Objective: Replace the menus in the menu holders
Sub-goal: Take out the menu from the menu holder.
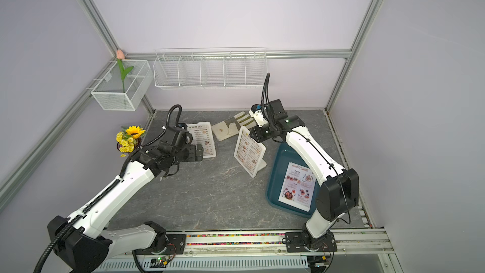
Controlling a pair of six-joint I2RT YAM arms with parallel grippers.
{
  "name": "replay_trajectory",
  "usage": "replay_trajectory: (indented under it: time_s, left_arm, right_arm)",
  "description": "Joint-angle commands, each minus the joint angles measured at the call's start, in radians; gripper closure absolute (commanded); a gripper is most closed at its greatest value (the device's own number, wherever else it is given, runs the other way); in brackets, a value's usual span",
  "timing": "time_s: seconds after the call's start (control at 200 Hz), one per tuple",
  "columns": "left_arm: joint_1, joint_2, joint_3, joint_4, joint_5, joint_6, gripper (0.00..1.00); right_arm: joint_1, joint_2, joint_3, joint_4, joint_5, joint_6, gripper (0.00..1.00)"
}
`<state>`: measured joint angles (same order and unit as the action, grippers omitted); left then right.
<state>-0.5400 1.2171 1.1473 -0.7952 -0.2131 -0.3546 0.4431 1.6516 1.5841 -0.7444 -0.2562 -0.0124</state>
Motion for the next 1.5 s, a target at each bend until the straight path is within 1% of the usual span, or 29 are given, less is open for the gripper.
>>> replay_trajectory:
  time_s: [0.0, 0.115, 0.32, 0.465, 0.625, 0.9, 1.105, 1.185, 1.495]
  left_arm:
    - [-0.006, -0.023, -0.010, -0.024, -0.019, -0.010, 0.01]
    - [-0.006, -0.027, -0.009, -0.023, -0.019, -0.009, 0.01]
    - [-0.007, -0.033, -0.009, -0.025, -0.024, -0.007, 0.01]
    - [-0.006, -0.039, -0.008, -0.025, -0.030, -0.007, 0.01]
    - [-0.006, -0.042, -0.003, -0.030, -0.036, -0.001, 0.01]
    - [-0.006, -0.050, 0.003, -0.037, -0.047, 0.002, 0.01]
    - [-0.006, -0.060, 0.003, -0.041, -0.055, 0.003, 0.01]
    - [-0.006, -0.064, 0.003, -0.044, -0.059, 0.004, 0.01]
    - [-0.006, -0.069, 0.000, -0.043, -0.066, 0.004, 0.01]
  right_arm:
    - [0.005, 0.017, 0.022, -0.009, -0.021, -0.020, 0.67]
    - [0.003, 0.027, 0.022, -0.010, -0.027, -0.020, 0.69]
    - [0.005, 0.028, 0.008, -0.009, -0.035, -0.024, 0.70]
    - [0.004, 0.021, -0.004, -0.003, -0.055, -0.024, 0.74]
    - [0.005, 0.025, -0.012, -0.010, -0.058, -0.029, 0.74]
    - [0.004, 0.025, -0.020, -0.012, -0.064, -0.031, 0.80]
    - [0.002, 0.027, -0.036, -0.016, -0.054, -0.032, 0.80]
    - [0.003, 0.020, -0.040, -0.011, -0.059, -0.032, 0.83]
    - [-0.001, 0.004, -0.031, -0.002, -0.085, -0.005, 0.88]
